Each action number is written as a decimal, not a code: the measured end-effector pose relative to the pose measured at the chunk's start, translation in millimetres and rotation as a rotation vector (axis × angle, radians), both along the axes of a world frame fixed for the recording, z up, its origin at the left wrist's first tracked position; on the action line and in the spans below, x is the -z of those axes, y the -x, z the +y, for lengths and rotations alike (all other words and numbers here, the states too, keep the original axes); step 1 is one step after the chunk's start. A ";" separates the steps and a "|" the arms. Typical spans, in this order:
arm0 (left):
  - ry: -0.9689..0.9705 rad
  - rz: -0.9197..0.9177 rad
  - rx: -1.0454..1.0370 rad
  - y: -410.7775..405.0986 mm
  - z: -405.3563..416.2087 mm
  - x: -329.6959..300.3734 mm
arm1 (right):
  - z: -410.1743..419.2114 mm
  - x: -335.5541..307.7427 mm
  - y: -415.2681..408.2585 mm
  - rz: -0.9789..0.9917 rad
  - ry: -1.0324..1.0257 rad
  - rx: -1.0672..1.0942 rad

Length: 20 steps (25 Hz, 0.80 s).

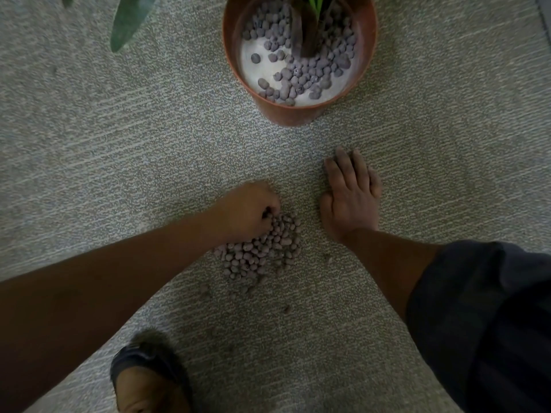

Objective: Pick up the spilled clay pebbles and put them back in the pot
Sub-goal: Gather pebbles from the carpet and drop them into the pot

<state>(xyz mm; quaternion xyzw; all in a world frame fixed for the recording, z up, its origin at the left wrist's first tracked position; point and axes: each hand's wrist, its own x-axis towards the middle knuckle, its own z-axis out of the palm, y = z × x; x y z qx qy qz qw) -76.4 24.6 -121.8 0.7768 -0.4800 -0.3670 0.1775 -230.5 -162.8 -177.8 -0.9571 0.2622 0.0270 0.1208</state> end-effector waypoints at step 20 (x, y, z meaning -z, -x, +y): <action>0.470 1.445 -1.037 -75.7 -70.7 -137.4 | -0.2 3.1 0.2 -0.008 0.007 -0.002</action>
